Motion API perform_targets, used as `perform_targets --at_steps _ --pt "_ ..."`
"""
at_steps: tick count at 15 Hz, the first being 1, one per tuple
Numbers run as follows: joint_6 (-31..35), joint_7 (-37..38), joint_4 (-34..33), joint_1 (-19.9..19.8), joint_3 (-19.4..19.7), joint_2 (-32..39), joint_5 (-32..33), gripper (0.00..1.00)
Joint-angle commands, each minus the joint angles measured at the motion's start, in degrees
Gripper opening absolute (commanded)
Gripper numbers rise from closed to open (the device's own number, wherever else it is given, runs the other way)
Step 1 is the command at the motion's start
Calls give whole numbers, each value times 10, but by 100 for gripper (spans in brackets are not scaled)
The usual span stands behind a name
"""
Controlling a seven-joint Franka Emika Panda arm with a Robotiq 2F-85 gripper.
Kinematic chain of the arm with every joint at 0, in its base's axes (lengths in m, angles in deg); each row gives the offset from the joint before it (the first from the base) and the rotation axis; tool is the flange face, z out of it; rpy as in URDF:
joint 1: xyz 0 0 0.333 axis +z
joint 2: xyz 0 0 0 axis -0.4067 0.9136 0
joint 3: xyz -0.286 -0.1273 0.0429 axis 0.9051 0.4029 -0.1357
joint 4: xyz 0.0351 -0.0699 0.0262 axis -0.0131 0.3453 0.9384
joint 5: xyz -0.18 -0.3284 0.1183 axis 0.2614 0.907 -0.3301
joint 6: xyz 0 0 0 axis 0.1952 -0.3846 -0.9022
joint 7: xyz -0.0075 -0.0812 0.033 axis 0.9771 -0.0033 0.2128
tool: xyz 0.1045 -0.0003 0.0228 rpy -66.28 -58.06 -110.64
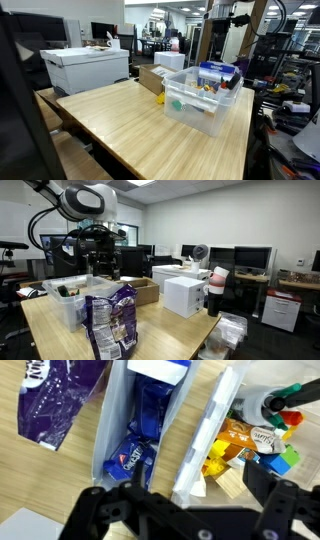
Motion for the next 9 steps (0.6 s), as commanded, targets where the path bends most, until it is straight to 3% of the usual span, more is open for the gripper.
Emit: perform_targets --at_steps 1,2,3,4,6,9 --pt "-8 -24 12 5 -5 -9 3 100" --pt "-9 -29 15 8 -5 -10 2 100" --pt "-10 -35 17 9 -4 -11 1 90" --pt "-10 -40 19 9 -4 -12 1 67" --pt "-11 -45 21 9 -4 -11 2 64" --pt "-12 -55 22 10 -4 -11 0 43"
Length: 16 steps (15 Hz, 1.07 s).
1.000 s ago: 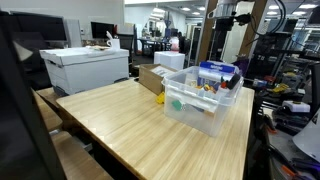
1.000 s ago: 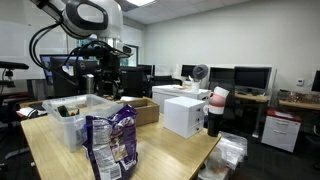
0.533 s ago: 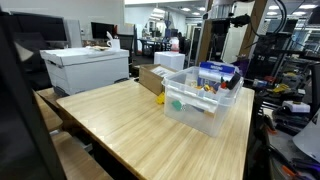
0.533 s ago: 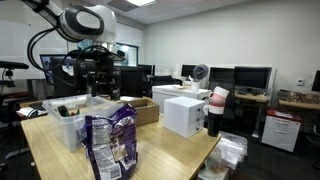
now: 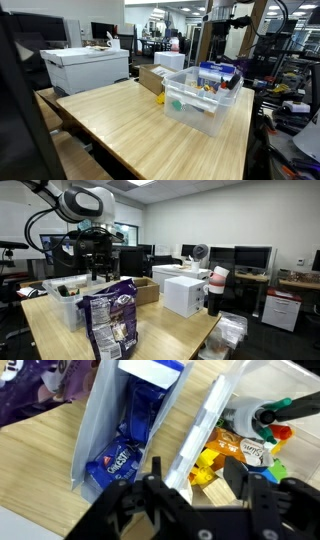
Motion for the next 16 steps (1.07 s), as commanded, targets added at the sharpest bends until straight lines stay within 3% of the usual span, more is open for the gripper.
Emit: perform_targets --at_steps 1,7,11,16 --pt "-4 -26 13 2 1 -11 -2 38" --pt "-6 -90 22 8 11 -15 -39 6" --pt "-14 -107 23 11 9 -21 -76 0" --pt "-40 -129 24 24 7 -32 -115 3"
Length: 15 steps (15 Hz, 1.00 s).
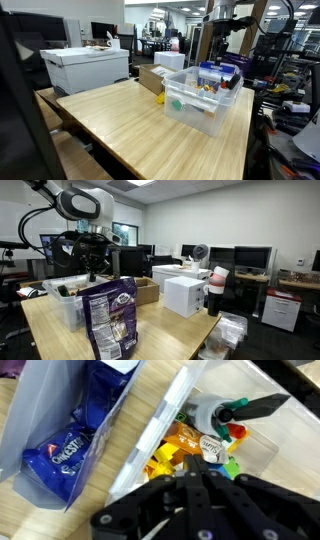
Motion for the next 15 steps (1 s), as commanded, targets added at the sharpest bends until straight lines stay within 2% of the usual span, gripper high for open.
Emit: perform_targets --at_steps 1,6,8,9,10,11,13,15 --pt "-22 -48 16 14 2 -27 -39 2" --pt "-48 -94 20 32 -5 -31 -66 2" --pt "-50 -106 24 38 -13 -26 -55 4" --pt "-47 -83 8 32 -12 -13 -53 27" --pt "-47 -84 9 32 -13 -12 -53 4" --pt "-47 -84 9 32 -14 -12 -53 6" --pt "-47 -84 8 31 -13 -11 -53 19" --pt "-47 -84 8 31 -13 -11 -53 27"
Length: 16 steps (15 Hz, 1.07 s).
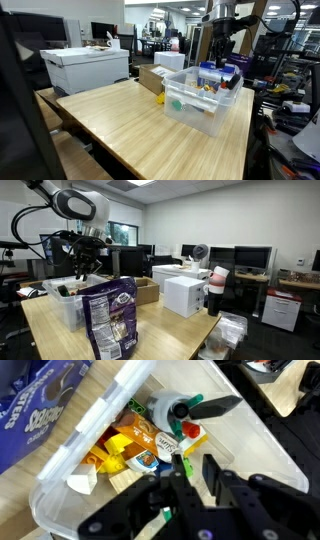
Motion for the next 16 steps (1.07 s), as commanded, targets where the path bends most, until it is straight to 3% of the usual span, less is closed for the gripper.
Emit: perform_targets --at_steps 1,2,3,6,8,10,12,16 --pt "-1 -1 -1 -6 -6 0 -1 27" --pt "-1 -1 -1 -6 -6 0 -1 27" --pt "-1 0 2 -6 -4 2 -6 52" --pt "37 46 21 9 -37 12 5 72" --pt "59 91 33 17 -64 15 16 90" --pt "83 138 44 20 -83 15 50 97" --pt "122 195 67 31 -117 15 144 100" --pt "81 89 77 49 -100 18 151 100"
